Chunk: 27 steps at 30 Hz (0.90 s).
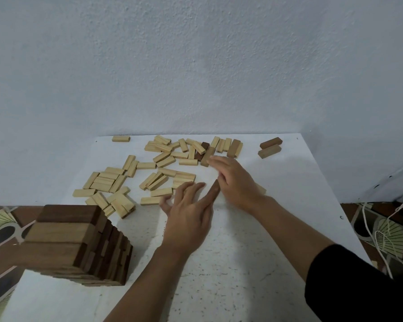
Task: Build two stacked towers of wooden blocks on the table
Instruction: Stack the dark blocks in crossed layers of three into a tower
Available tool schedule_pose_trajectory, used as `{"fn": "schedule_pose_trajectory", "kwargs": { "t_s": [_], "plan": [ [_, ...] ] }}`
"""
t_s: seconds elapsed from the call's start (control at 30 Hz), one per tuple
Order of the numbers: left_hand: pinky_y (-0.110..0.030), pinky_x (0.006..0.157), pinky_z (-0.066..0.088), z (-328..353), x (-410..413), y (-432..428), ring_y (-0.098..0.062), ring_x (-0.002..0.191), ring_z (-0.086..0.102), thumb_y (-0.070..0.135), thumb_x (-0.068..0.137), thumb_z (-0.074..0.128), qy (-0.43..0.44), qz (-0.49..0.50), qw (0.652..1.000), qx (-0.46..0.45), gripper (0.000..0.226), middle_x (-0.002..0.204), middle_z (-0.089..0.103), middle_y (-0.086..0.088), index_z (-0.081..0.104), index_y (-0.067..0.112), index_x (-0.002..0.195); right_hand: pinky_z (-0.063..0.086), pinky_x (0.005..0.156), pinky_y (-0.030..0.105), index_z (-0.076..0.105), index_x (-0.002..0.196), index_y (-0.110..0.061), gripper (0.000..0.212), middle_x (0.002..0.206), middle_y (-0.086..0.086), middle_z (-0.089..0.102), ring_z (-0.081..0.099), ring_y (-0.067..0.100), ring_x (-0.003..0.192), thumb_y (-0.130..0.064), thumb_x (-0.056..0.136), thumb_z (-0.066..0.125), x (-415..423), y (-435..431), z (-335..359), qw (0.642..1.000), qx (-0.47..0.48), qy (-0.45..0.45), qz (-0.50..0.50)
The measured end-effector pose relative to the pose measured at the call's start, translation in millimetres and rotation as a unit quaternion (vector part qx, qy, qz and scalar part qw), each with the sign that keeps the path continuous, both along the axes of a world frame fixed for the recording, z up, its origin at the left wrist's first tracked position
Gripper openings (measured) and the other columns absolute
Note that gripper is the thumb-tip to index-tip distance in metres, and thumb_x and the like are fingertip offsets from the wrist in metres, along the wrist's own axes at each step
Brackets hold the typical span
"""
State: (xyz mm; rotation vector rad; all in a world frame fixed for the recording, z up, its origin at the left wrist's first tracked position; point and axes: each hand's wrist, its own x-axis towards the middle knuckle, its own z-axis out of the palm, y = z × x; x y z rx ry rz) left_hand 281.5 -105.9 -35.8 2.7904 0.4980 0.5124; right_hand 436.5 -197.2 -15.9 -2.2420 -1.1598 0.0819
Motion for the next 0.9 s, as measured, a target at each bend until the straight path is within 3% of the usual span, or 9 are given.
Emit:
{"fn": "schedule_pose_trajectory", "kwargs": {
  "t_s": [0.2,0.4,0.57,0.73,0.9],
  "plan": [
    [-0.054,0.093,0.03,-1.2,-0.4,0.9,-0.014,0.118,0.052,0.031,0.085,0.072,-0.11,0.036,0.992,-0.055,0.017,0.11,0.067,0.02,0.077,0.039,0.1,0.026,0.119,0.038,0.047,0.149,-0.013,0.061,0.156,0.004,0.041,0.031,0.024,0.144,0.01,0.093,0.039,7.5,14.0,7.6,0.995,-0.09,-0.033,0.029],
    [-0.054,0.09,0.035,-1.1,0.2,1.9,-0.012,0.1,0.054,0.03,0.082,0.079,-0.113,0.051,0.99,-0.064,0.007,0.094,0.071,0.019,0.081,0.033,0.088,0.041,0.107,0.033,0.059,0.136,-0.009,0.054,0.141,0.003,0.055,0.046,0.02,0.132,0.011,0.09,0.04,5.0,5.7,5.9,0.996,-0.081,-0.032,0.002],
    [-0.056,0.088,0.038,0.7,-4.6,-1.4,-0.012,0.099,0.052,0.031,0.087,0.072,-0.109,0.051,0.992,-0.036,0.012,0.095,0.071,0.018,0.081,0.034,0.095,0.046,0.103,0.035,0.065,0.127,-0.007,0.045,0.131,0.005,0.062,0.052,0.02,0.126,0.009,0.091,0.042,-14.1,-22.4,6.7,0.996,-0.068,-0.054,0.01],
    [-0.057,0.088,0.039,2.4,-16.9,-7.8,-0.015,0.102,0.049,0.036,0.09,0.045,-0.085,0.043,0.994,-0.049,0.039,0.105,0.068,0.017,0.078,0.03,0.11,0.035,0.108,0.026,0.064,0.131,-0.007,0.043,0.138,0.008,0.06,0.05,0.021,0.131,0.005,0.095,0.043,-39.2,-44.1,5.5,0.997,-0.06,-0.049,0.002],
    [-0.058,0.088,0.039,-3.3,-33.6,-9.9,-0.019,0.108,0.052,0.032,0.092,0.039,-0.062,0.016,0.996,-0.059,0.045,0.116,0.065,0.011,0.074,0.026,0.12,0.033,0.105,0.021,0.066,0.128,-0.006,0.043,0.135,0.007,0.063,0.052,0.02,0.129,0.007,0.094,0.044,-66.5,-58.8,2.2,0.998,-0.035,-0.048,-0.004]
  ]
}}
